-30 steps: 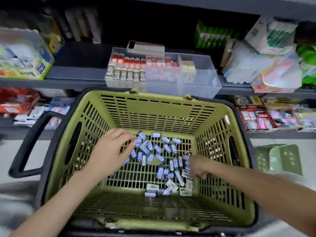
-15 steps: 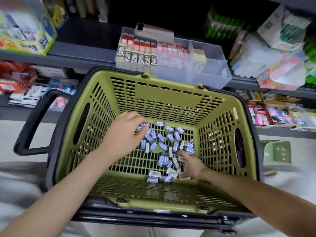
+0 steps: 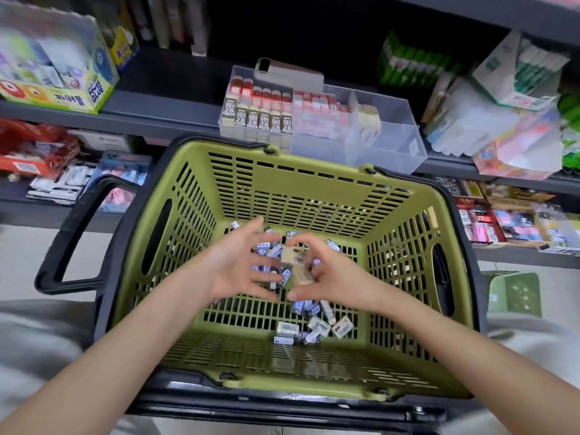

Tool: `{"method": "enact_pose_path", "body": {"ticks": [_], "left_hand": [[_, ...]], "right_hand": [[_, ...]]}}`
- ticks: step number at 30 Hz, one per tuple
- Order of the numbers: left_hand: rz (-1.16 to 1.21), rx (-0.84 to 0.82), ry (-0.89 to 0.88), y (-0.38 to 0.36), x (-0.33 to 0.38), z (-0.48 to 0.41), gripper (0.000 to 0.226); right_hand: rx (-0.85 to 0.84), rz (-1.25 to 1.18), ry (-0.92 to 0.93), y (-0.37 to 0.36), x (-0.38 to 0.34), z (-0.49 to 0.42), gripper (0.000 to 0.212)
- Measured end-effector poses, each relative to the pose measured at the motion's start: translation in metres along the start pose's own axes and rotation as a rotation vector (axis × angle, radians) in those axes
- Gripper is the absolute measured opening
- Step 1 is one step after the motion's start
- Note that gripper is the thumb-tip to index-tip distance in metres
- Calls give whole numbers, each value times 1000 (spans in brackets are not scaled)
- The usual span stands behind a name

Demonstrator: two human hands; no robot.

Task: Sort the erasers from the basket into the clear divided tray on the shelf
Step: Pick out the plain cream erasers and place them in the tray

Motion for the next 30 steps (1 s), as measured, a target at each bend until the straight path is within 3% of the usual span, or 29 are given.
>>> {"method": "enact_pose_path", "body": {"ticks": [2,5,8,10,12,14,17,25,30], "left_hand": [[138,-149,106,-5,-5,-2,58],[209,-164,113,-6,-8,-3,47],[150,-135,63,-4,-8,-5,31],[92,-115,15,-2,-7,-7,26],[87,-115,-9,0,-5,-8,23],[97,-107,-28,3,-3,-9,21],[98,-106,-69,7,0,-10,21],[100,-112,-131,7,3,-9,26],[109,-89,-164,12,5,-10,24]], "right_hand": [[-43,53,118,-9,-24,-1,66],[-51,-110,105,-4,-34,0,57],[217,-380,-45,21,-9,3,25],[261,-83,-325,31,29,4,29],[-33,395,-673,25,73,10,38],[-240,547,-861,8,112,18,50],[-261,568,-830,-14,137,21,54],[-195,652,-695,-25,138,25,28],[-78,331,-587,-40,130,21,26]]}}
Point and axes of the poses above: each hand's wrist, its own z-axis away from the middle knuckle, its own y-axis out of the back of the hand, x = y × z, the point moved 2 cm from there along -z, towards the middle knuckle, and after that the axes turned 3 degrees about -x, right-handed, at the moved point
